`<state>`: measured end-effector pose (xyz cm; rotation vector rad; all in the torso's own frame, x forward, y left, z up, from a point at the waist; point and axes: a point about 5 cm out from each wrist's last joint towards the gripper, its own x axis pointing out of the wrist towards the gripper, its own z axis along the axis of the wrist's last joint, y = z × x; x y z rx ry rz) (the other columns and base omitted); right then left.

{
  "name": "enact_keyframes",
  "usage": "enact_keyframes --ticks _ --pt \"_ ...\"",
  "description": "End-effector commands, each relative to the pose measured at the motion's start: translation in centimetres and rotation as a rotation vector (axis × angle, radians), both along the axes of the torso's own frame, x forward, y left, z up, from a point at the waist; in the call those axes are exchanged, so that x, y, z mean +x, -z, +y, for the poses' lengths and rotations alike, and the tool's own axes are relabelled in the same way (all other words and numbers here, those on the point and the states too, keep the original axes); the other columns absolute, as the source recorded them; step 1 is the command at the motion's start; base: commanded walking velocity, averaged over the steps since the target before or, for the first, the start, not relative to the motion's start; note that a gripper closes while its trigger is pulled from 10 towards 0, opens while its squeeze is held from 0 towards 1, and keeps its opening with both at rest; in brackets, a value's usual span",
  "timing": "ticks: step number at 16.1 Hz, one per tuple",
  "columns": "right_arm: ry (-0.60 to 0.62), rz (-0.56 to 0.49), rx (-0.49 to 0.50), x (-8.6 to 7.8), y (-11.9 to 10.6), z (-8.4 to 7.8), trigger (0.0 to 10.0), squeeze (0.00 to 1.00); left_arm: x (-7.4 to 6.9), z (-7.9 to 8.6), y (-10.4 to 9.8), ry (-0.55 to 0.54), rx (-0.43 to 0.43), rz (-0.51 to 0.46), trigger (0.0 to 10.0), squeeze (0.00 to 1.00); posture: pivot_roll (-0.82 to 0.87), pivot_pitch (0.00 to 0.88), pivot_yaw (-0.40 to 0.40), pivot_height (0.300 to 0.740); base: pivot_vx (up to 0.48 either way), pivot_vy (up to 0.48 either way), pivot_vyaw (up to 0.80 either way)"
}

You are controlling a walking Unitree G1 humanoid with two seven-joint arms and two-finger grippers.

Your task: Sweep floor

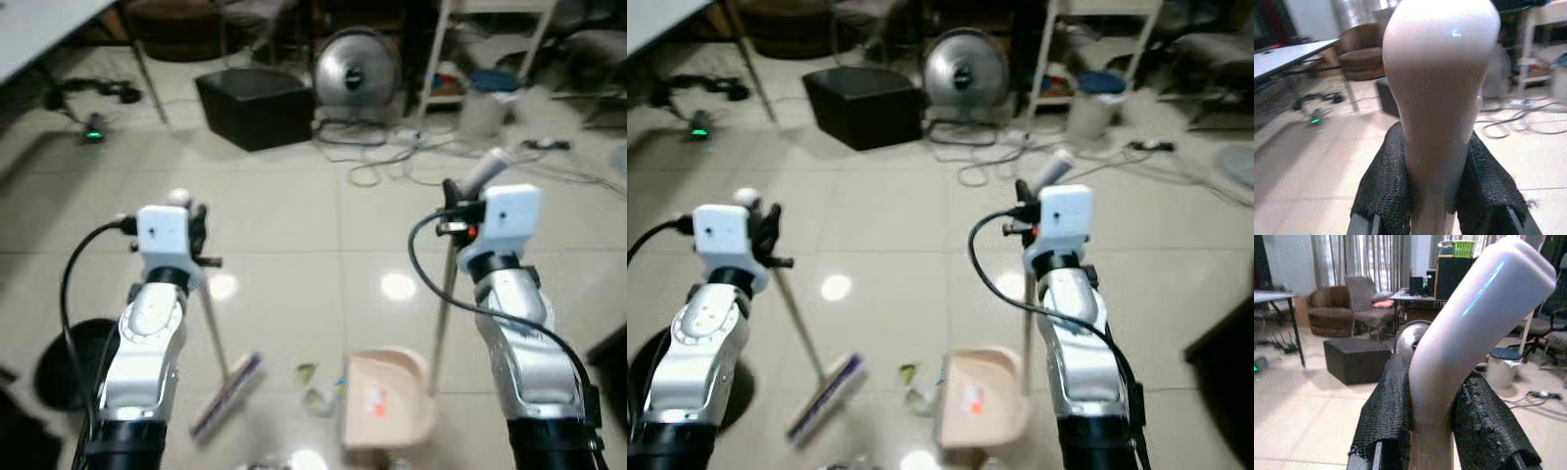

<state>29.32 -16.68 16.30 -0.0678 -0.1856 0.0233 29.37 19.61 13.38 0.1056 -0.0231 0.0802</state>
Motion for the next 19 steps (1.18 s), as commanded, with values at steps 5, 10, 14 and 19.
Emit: enact_keyframes --ticks 5,10,14,19 --pt "0.006 -0.101 -0.082 0.4 0.2 -0.4 10.0 0.00 1.3 0.2 0.8 -0.066 -0.058 -0.033 10.0 0.00 0.04 0.167 0.058 0.740 0.000 0.000 0.00" --pt "-0.038 -0.160 -0.128 2.1 -0.1 0.6 10.0 0.00 1.6 0.9 1.0 -0.108 -0.101 -0.088 10.0 0.00 0.08 0.238 0.015 0.740 0.000 0.000 0.00" --pt "-0.083 -0.161 -0.188 3.3 0.9 1.8 10.0 0.00 2.2 1.2 1.3 -0.169 -0.106 -0.107 10.0 0.00 0.12 0.305 0.023 0.740 0.000 0.000 0.00" --pt "-0.116 -0.179 -0.182 3.5 2.5 4.6 10.0 0.00 2.9 0.4 1.4 -0.154 -0.087 -0.135 10.0 0.00 0.14 0.326 0.070 0.740 0.000 0.000 0.00"
